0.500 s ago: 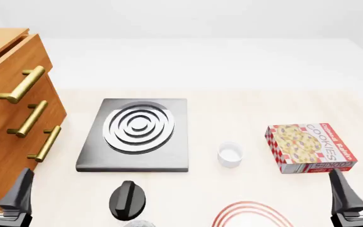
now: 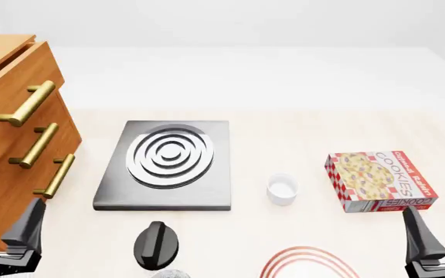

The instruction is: Pick the akita bowl on the wooden cabinet and place it on the plate.

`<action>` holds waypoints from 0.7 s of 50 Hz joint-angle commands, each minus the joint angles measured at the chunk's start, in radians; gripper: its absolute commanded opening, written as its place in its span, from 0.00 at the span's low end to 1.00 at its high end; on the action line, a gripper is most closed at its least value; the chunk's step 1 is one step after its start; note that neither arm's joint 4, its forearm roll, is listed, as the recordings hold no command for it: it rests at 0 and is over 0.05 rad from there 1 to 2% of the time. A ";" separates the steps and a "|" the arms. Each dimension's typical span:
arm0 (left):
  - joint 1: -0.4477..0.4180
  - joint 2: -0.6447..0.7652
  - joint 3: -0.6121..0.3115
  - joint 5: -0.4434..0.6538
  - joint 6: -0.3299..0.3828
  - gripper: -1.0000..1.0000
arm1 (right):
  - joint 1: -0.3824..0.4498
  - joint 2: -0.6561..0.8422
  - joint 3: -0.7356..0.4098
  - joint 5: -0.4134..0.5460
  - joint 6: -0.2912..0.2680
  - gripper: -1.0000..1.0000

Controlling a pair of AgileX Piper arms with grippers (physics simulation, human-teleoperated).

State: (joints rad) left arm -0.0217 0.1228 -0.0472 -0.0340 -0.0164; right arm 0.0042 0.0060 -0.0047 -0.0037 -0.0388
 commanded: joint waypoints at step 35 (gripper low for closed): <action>-0.034 0.196 -0.546 0.312 0.009 1.00 | 0.000 -0.003 0.000 0.003 -0.002 1.00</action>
State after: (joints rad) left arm -0.0541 0.2565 -0.4569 0.2131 -0.0175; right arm 0.0043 0.0026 -0.0055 -0.0001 -0.0409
